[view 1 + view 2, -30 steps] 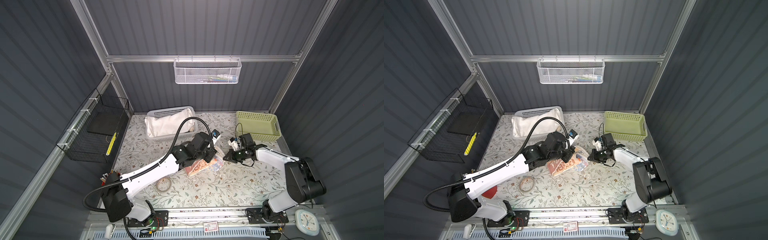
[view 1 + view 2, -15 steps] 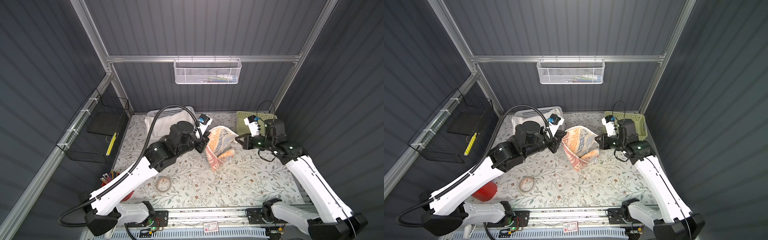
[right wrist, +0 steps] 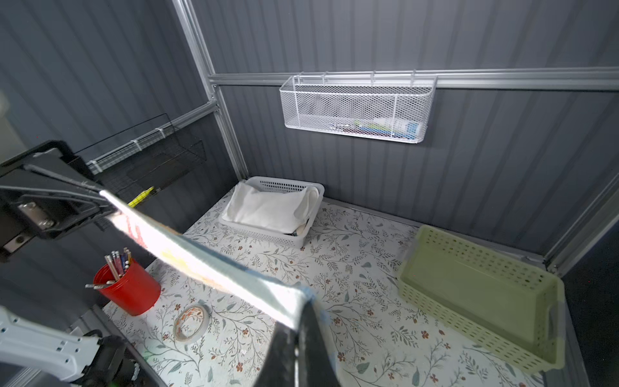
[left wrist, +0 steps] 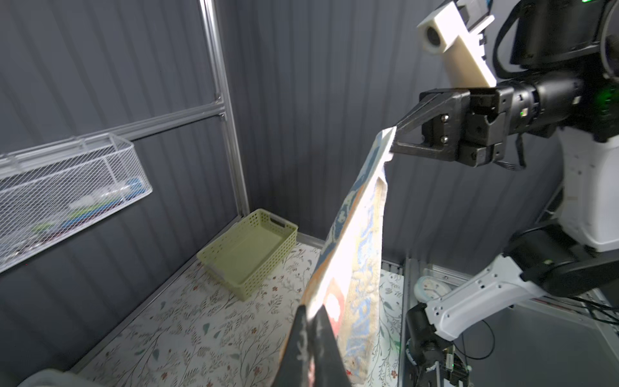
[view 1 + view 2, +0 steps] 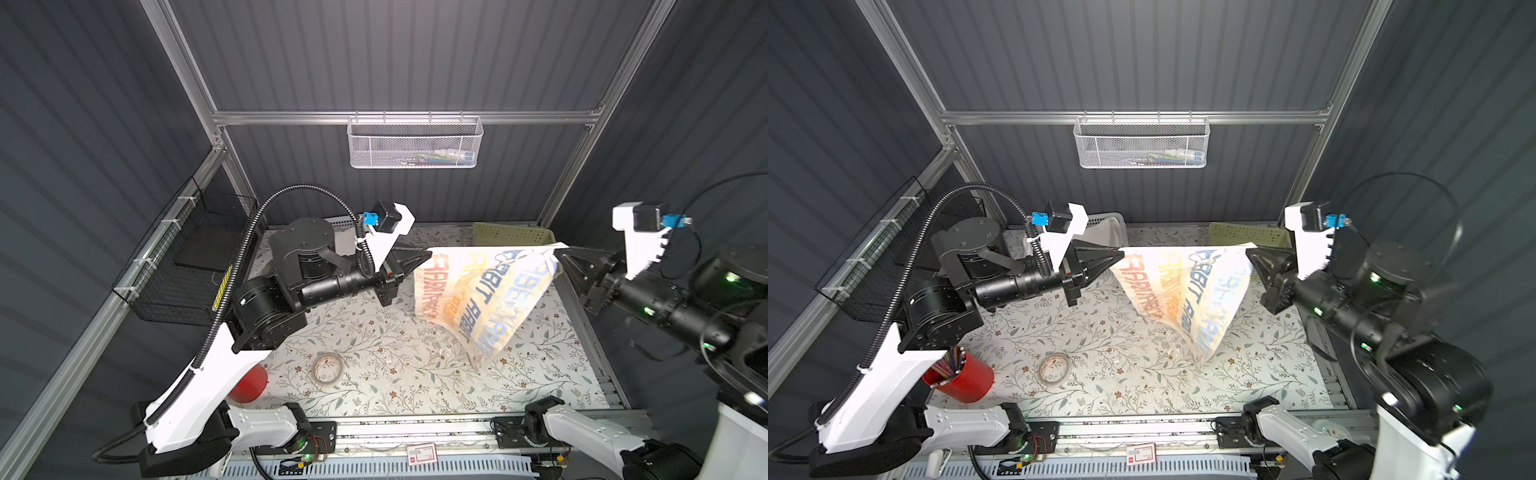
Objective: Fold and stack the towels
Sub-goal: 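Lift the towel high with both grippers, pulling its corners apart to spread it, then lay the spread towel flat on the table with both grippers, then move both grippers to the towel's far edge and grasp it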
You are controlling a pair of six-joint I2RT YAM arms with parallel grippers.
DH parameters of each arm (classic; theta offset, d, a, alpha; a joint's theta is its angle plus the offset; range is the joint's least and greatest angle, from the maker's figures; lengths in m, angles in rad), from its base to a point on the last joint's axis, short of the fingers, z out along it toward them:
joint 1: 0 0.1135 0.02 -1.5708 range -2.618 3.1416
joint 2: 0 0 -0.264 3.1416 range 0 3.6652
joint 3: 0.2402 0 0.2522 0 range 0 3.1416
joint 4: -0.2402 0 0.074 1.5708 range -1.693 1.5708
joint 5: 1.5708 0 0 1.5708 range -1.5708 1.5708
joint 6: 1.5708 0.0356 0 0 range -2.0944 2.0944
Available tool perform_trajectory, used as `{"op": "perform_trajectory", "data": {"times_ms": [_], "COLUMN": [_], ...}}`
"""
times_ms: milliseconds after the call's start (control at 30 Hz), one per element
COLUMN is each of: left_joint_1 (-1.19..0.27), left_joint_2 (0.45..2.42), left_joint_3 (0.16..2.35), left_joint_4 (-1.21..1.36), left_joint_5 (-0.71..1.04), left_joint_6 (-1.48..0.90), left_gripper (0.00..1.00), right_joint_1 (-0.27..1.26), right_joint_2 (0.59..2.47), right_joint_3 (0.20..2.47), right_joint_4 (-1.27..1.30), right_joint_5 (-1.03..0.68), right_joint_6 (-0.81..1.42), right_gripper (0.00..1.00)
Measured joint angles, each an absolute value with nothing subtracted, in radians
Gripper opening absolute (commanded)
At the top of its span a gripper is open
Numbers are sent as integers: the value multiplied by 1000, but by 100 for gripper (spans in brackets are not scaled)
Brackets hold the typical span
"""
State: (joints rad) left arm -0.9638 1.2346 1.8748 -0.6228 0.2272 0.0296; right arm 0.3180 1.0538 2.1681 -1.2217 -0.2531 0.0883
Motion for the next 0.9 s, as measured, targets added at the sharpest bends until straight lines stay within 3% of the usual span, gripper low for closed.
{"op": "perform_trajectory", "data": {"times_ms": [167, 333, 633, 767, 900], "left_joint_1": [-966, -938, -599, -501, -469], "left_joint_2": [1280, 1402, 1655, 1865, 2162], "left_joint_3": [1961, 2095, 2005, 2007, 2183], "left_joint_4": [-698, -825, -797, -742, -741], "left_joint_5": [216, 76, 180, 249, 263], "left_joint_6": [16, 14, -15, -15, 1], "left_gripper": [0, 0, 0, 0, 0], "right_joint_1": [318, 307, 247, 223, 210], "right_joint_2": [1142, 1243, 1541, 1764, 1993], "right_joint_3": [2285, 2217, 2018, 2044, 2137], "right_joint_4": [-1334, -1336, -1151, -1087, -1052], "right_joint_5": [-233, -149, -193, -230, -248], "right_joint_6": [82, 84, 73, 61, 58], "right_gripper": [0, 0, 0, 0, 0]}}
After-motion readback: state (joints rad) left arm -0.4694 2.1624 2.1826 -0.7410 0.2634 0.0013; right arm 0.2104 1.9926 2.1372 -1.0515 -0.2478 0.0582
